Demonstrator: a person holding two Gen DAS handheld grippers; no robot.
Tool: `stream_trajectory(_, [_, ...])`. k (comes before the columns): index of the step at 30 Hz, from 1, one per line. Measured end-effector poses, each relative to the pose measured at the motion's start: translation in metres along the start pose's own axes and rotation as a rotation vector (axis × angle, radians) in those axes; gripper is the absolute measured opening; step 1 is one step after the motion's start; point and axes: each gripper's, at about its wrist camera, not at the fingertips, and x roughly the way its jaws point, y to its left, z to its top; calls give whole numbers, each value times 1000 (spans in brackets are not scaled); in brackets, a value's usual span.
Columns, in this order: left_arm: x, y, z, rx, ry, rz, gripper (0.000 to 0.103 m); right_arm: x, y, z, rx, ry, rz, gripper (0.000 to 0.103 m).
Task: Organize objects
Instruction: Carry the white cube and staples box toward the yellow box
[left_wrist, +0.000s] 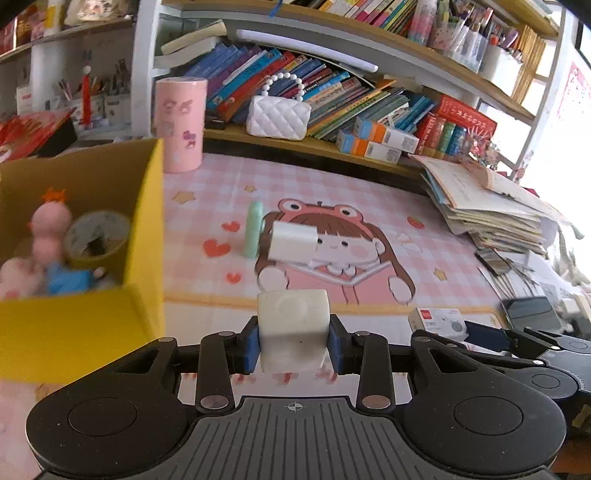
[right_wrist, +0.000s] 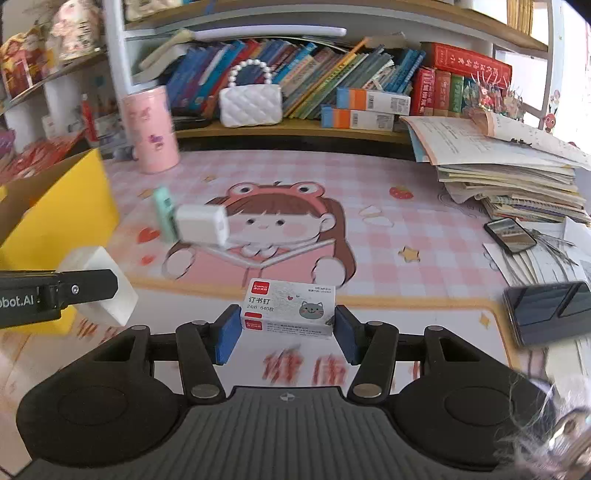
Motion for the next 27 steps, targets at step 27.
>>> stream_trajectory(27, [-112, 129, -77, -125, -26, 98, 34, -59, 163, -56, -182, 85, 195, 51])
